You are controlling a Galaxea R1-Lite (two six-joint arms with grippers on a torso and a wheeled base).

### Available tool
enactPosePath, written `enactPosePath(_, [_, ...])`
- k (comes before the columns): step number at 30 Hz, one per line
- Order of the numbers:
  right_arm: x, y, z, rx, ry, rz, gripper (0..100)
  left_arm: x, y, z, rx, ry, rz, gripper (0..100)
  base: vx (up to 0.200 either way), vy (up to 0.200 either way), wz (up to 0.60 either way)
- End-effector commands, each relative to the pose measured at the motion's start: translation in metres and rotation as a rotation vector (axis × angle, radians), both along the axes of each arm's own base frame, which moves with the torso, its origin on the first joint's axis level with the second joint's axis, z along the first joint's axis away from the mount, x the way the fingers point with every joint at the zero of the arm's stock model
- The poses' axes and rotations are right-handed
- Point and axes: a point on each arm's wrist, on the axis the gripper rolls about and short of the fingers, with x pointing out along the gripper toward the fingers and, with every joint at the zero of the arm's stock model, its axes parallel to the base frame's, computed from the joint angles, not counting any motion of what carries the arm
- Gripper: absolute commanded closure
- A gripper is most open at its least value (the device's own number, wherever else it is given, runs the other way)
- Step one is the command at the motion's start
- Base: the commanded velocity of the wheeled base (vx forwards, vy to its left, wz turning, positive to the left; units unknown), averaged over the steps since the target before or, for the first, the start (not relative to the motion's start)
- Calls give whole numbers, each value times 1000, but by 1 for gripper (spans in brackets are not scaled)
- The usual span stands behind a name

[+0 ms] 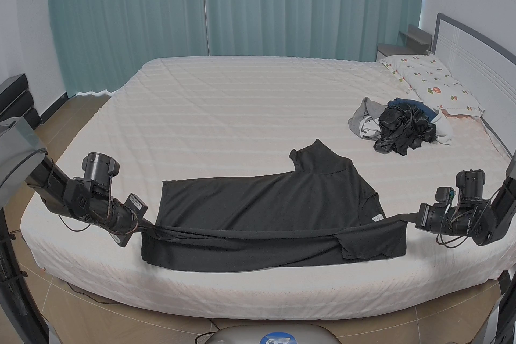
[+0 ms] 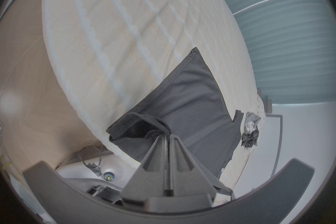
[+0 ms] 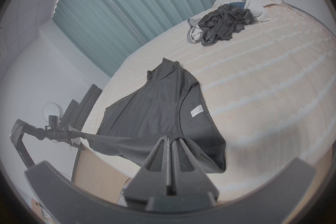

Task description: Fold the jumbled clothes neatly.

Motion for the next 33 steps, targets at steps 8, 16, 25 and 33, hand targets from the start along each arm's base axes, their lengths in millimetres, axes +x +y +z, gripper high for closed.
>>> enactPosePath(8, [12,0,3,63,-5,-45,100,2,-2,3,-24,0,43,100,0,0,0])
enactPosePath(16, [-38,4,34,76,-50,-28,100,-21,7,18,39,-18,-15,100,0,0,0])
enactPosePath(25, [-56,3,36,70,-40,-27,100,-57,5,34,125,75,-183,100,0,0,0])
enactPosePath(33, [-60,1,29,48,-15,-26,100,-60,0,27,150,130,-266,100,0,0,0])
